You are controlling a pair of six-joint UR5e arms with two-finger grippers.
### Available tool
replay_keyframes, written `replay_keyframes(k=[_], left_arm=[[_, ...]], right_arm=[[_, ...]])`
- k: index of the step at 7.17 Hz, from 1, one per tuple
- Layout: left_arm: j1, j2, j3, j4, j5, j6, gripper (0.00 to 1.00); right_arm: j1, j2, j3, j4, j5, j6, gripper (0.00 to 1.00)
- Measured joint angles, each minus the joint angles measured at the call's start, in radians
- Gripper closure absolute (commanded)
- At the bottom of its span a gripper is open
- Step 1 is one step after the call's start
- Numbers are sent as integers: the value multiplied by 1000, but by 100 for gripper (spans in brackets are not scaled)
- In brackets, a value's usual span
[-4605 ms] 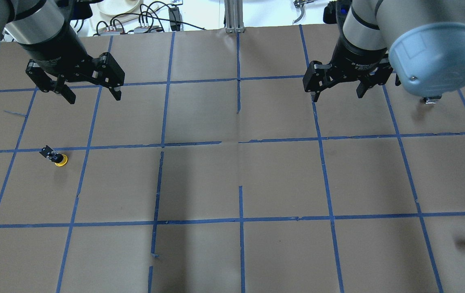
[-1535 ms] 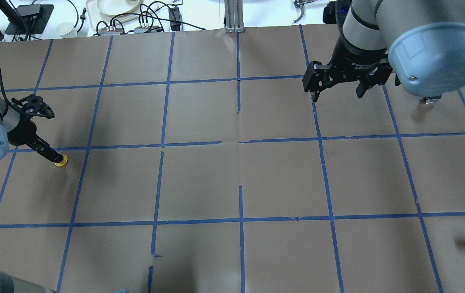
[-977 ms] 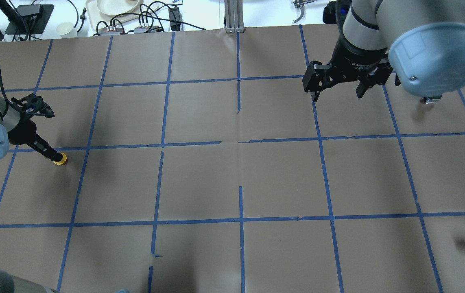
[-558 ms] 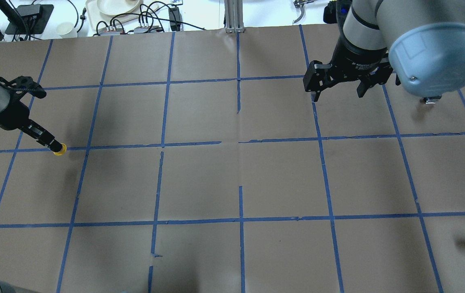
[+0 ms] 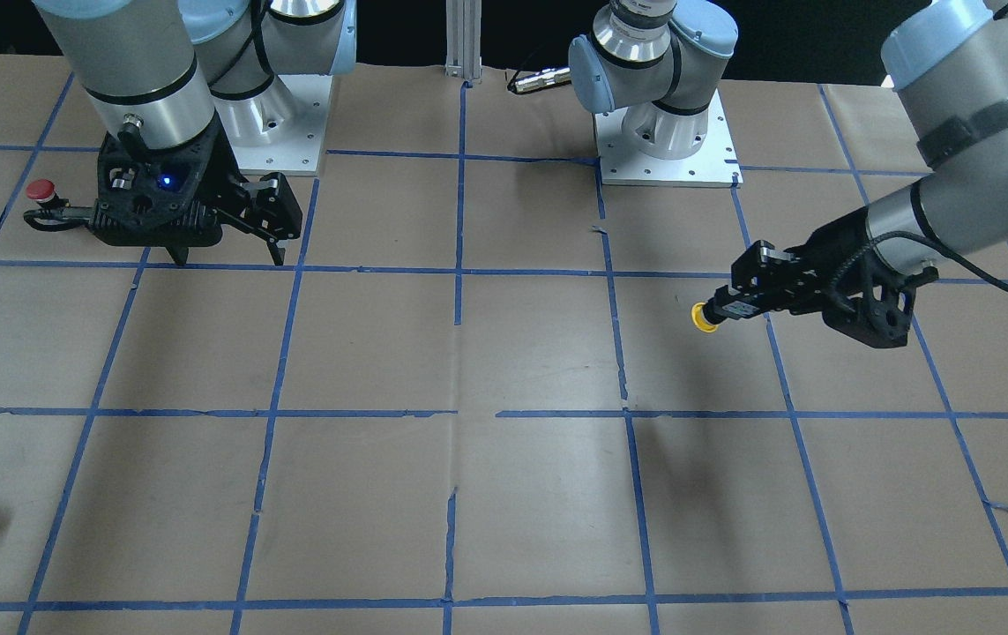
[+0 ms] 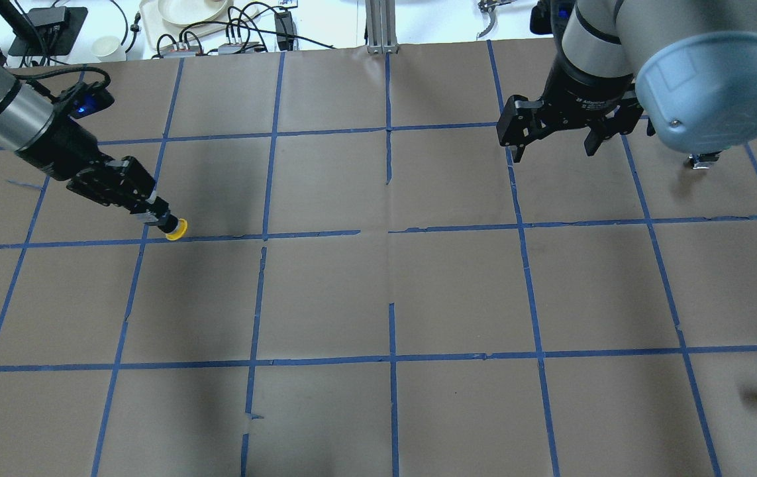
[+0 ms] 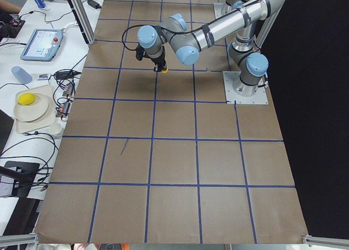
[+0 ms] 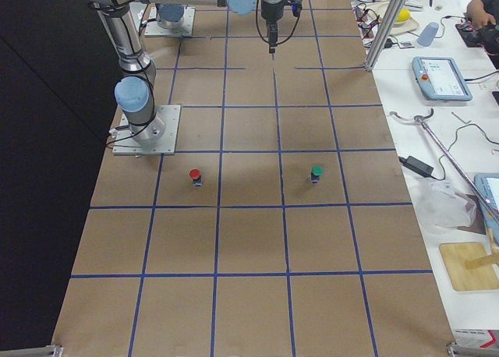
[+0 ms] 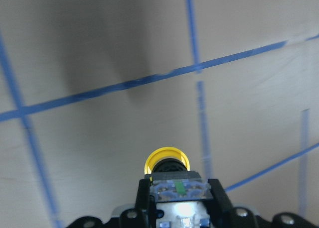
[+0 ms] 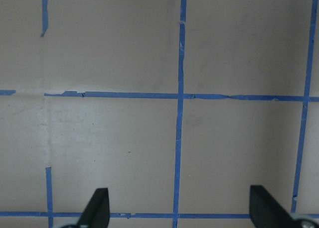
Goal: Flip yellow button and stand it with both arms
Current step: 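Lift the block with the left gripper toward the center while the right arm rises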
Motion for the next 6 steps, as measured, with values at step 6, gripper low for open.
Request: replay_keyframes(k=[6], left_arm=[[-186, 110, -45, -25, -745, -395, 92]], right_arm=[[-303, 7, 34, 261, 471, 9, 0]])
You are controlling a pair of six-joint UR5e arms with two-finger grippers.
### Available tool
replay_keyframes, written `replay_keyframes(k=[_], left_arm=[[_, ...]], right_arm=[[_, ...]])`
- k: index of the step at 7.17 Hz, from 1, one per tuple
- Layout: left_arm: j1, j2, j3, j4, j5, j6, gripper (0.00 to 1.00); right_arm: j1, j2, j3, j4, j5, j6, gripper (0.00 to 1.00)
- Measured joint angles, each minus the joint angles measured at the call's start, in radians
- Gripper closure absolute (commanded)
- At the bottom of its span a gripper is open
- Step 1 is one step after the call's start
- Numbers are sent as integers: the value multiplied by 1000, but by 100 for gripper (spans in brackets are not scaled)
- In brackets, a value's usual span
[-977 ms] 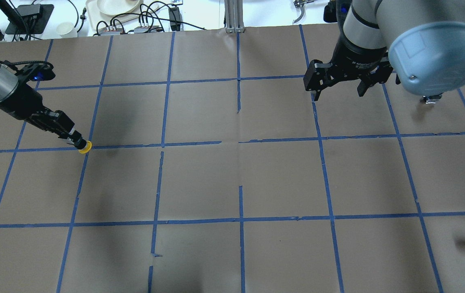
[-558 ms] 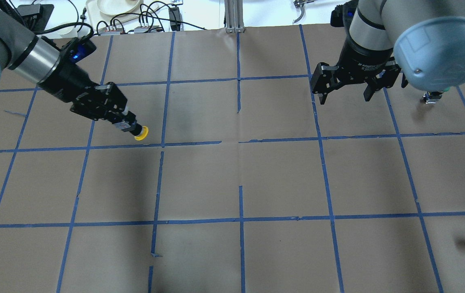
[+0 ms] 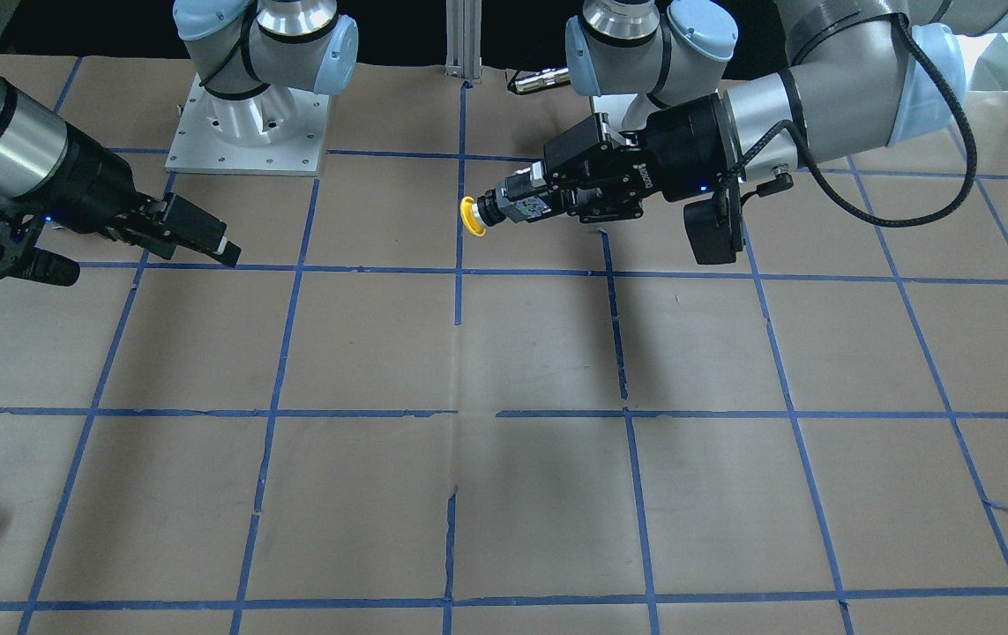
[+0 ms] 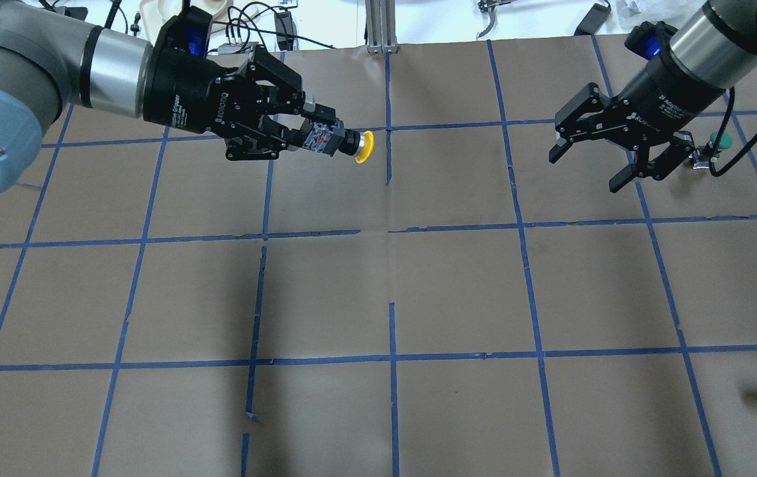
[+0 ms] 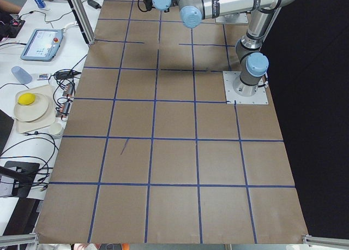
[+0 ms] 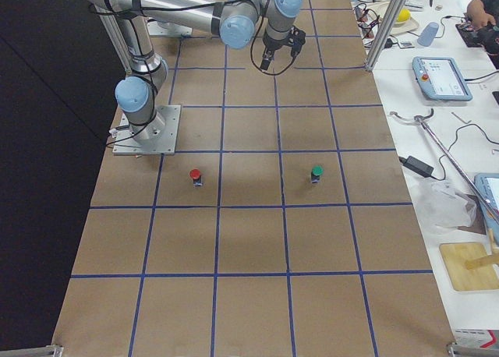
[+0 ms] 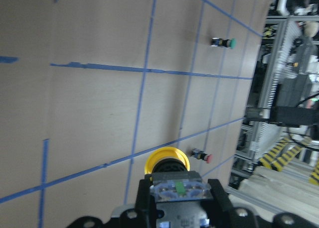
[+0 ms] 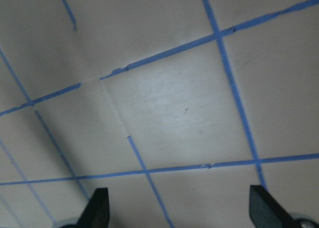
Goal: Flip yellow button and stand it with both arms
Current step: 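Lift the block with the left gripper toward the center while the right arm rises, then bring the open right gripper to the yellow cap held by the left gripper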
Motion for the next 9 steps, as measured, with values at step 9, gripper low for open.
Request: replay_keyframes(k=[9], left_arm=[[-27, 20, -91, 82, -308, -6, 92]], right_arm=[[97, -128, 124, 195, 881, 192, 1]])
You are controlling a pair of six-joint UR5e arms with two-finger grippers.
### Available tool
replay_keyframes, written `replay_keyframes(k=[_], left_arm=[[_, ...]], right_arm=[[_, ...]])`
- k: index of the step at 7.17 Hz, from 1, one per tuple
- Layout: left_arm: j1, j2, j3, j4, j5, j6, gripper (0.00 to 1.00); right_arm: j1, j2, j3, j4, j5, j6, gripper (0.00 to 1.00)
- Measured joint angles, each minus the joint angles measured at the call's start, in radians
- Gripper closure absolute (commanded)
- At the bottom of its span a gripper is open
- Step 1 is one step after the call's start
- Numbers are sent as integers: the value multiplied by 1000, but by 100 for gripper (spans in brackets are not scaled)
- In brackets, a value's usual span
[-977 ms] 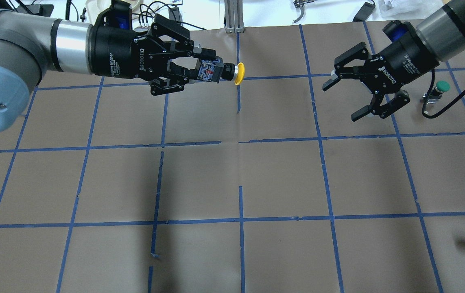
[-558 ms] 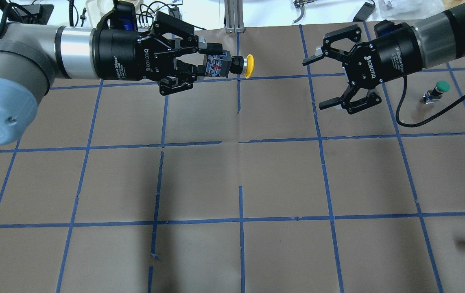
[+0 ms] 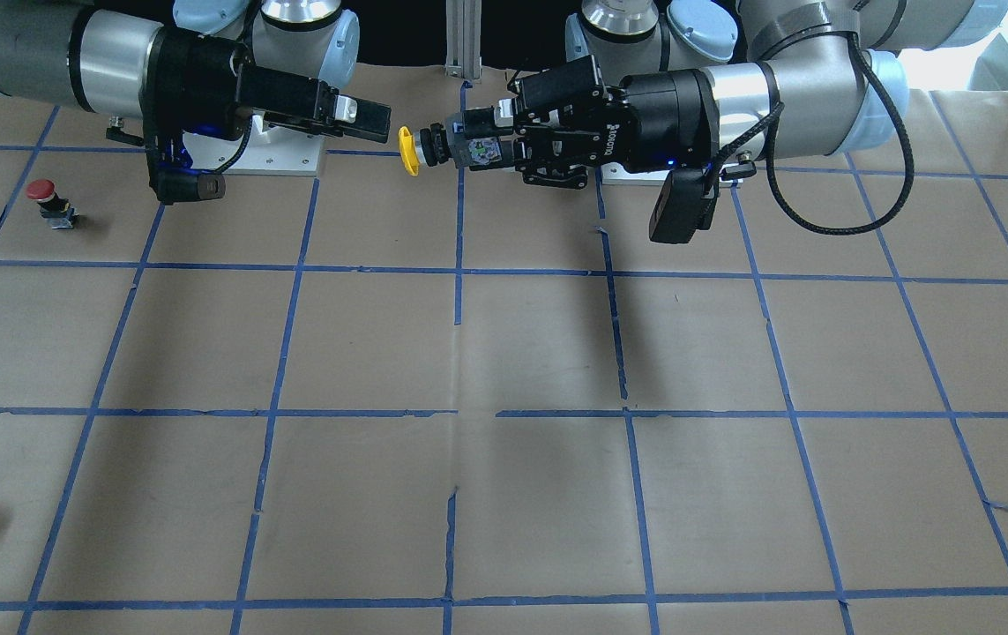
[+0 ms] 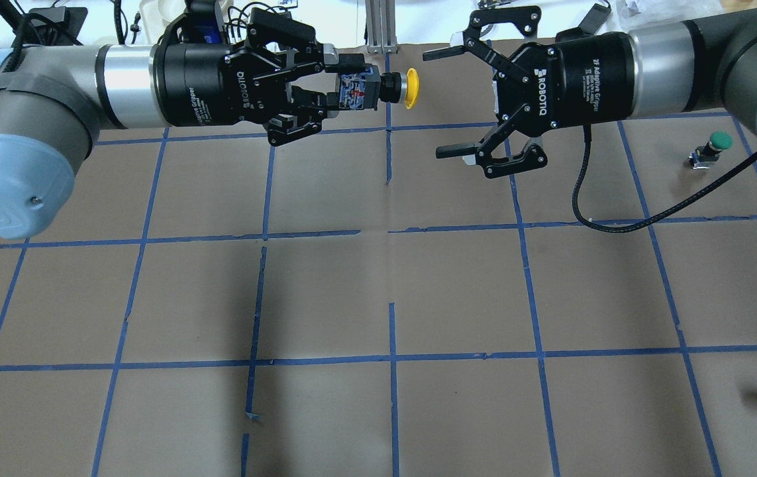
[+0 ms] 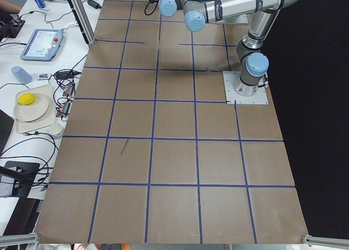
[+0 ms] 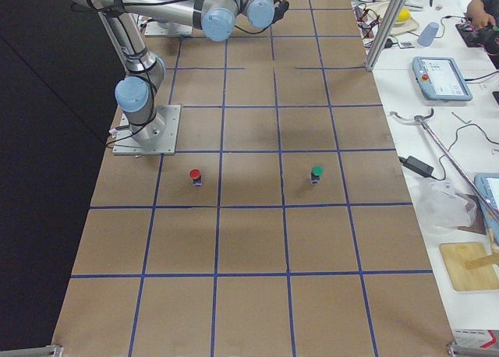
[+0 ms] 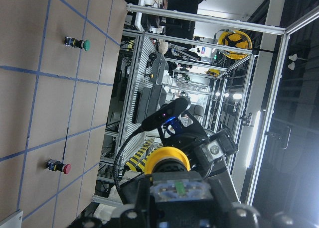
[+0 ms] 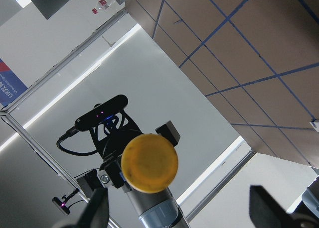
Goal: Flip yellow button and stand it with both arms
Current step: 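Bring the open right gripper to the yellow cap held by the left gripper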
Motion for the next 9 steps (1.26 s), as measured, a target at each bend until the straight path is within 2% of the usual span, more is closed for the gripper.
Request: replay_keyframes(k=[2, 4, 6, 7, 8, 9], left_arm=[[0, -1, 0, 0, 0, -1, 92], [0, -2, 1, 2, -6, -5, 92], [0, 0, 1, 4, -23, -9, 92], [0, 0, 1, 5, -25, -9, 92], [0, 1, 2, 5, -25, -10, 92], [0, 0, 2, 5, -24, -9, 92]], right_arm=[[13, 11, 0, -19, 13, 7, 1], [19, 42, 1, -25, 88, 27, 1], [26, 67, 2, -41, 120, 30, 1], [37, 73, 2, -51, 124, 31, 5], [48, 78, 1, -60, 126, 32, 44], [56, 80, 1, -70, 128, 33, 66]])
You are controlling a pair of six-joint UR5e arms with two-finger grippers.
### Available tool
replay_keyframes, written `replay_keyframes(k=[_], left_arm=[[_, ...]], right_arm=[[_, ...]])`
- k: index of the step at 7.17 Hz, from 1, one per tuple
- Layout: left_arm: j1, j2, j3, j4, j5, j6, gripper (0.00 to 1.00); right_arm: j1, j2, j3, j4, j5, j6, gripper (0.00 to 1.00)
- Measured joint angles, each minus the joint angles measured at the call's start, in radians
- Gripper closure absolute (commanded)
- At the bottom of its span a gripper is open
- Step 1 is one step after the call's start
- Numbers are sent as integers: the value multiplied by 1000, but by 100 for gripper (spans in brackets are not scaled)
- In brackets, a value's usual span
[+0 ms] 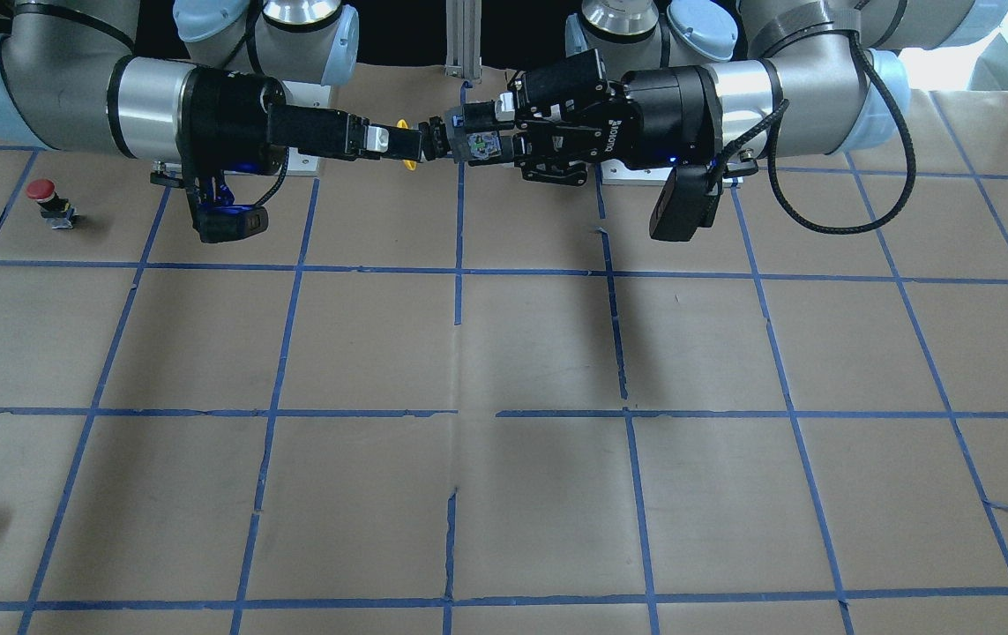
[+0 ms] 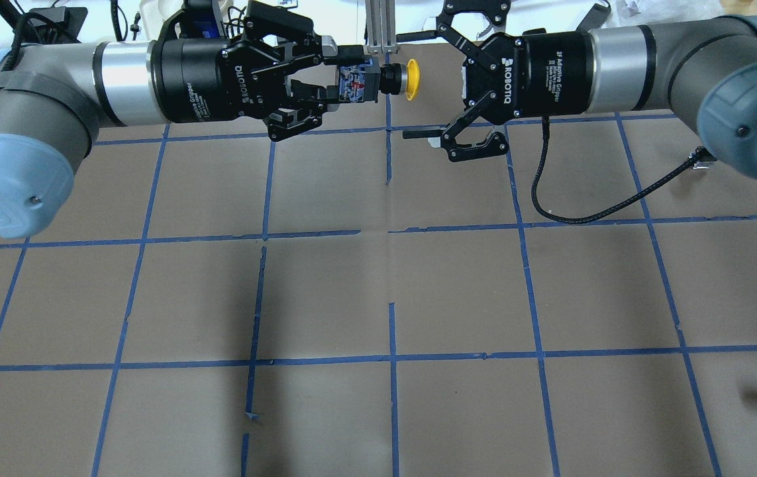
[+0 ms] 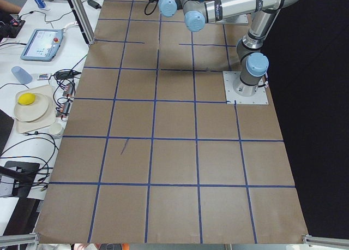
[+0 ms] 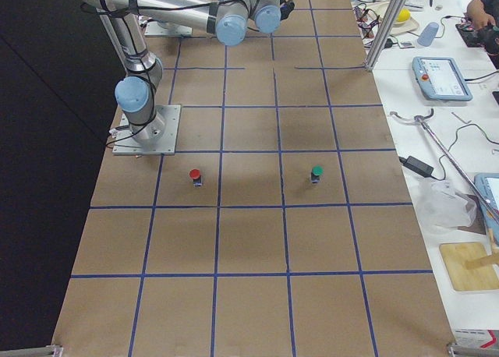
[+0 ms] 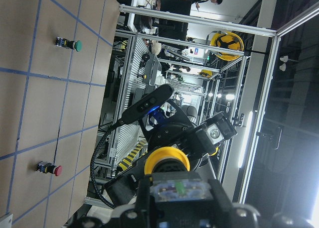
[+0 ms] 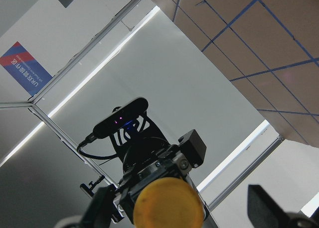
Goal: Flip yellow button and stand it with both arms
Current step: 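Bring the open right gripper to the yellow cap held by the left gripper, then close the right gripper on the block and open the left gripper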
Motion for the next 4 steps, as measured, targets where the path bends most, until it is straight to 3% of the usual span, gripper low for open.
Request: replay_keyframes(k=[1, 3, 4], left_arm=[[2, -1, 1, 0, 2, 1, 92], [6, -3, 2, 1, 6, 2, 87], [7, -3, 2, 2, 7, 1, 48]], right_arm=[[3, 0, 0, -9, 1, 0, 73], [4, -3, -1, -19, 3, 4, 75], [4, -4, -2, -19, 4, 5, 75]])
